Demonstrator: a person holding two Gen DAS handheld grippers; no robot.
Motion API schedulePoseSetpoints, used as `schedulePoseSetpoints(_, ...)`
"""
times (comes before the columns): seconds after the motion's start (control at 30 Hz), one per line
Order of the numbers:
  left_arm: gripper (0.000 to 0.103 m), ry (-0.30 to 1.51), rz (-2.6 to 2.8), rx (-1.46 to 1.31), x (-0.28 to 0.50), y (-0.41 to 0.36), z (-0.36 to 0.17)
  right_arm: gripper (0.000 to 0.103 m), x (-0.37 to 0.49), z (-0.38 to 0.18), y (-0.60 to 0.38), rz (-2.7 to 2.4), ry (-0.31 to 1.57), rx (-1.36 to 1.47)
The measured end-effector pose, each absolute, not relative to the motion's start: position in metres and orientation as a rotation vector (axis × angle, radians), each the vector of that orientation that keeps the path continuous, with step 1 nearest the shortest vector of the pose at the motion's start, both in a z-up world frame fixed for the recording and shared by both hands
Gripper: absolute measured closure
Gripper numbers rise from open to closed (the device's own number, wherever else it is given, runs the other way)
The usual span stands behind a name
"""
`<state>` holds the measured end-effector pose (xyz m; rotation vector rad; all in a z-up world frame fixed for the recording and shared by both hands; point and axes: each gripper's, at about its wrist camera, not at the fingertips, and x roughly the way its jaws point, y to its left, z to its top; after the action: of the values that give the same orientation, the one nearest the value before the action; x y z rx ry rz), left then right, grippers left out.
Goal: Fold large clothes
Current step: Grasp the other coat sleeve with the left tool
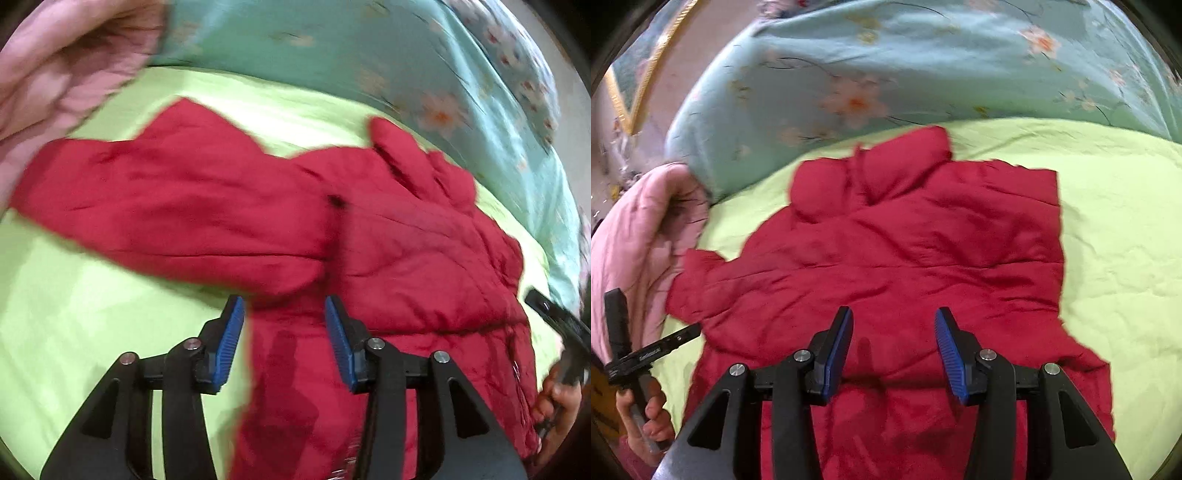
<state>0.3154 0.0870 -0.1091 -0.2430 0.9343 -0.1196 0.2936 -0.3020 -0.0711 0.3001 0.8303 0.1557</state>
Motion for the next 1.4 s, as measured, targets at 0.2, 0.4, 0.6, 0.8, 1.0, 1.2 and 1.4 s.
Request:
schedulePoseSetpoints(0.2, 0.054, 0.934, 0.011, -0.391, 0.324, 0.162, -0.122, 0.055, 0.287, -0.068, -0.282, 0.204, 0.831, 0.288)
schedulePoseSetpoints(0.4, 0.054, 0.931, 0.161, -0.578, 0.345, 0.232, -0.142, 0.054, 0.29, -0.074, -0.266, 0.228, 0.846, 0.265)
schedulePoseSetpoints(0.6, 0.05, 0.954, 0.278, -0.719, 0.369, 0.282, -0.169, 0.054, 0.289, -0.076, -0.26, 0.246, 0.853, 0.237)
schedulePoseSetpoints(0.8, 0.032, 0.882, 0.297, -0.84, 0.383, 0.307, -0.18, 0.054, 0.29, -0.079, -0.258, 0.256, 0.862, 0.235)
schedulePoseSetpoints(1.0, 0.054, 0.818, 0.328, -0.868, 0.396, 0.327, -0.177, 0.054, 0.29, -0.084, -0.254, 0.264, 0.887, 0.222)
schedulePoseSetpoints(1.2, 0.093, 0.799, 0.299, -0.78, 0.39, 0.317, -0.159, 0.055, 0.292, -0.084, -0.257, 0.263, 0.877, 0.236)
schedulePoseSetpoints(1.4, 0.095, 0.694, 0.208, -0.694, 0.37, 0.283, -0.115, 0.055, 0.297, -0.086, -0.275, 0.243, 0.878, 0.298)
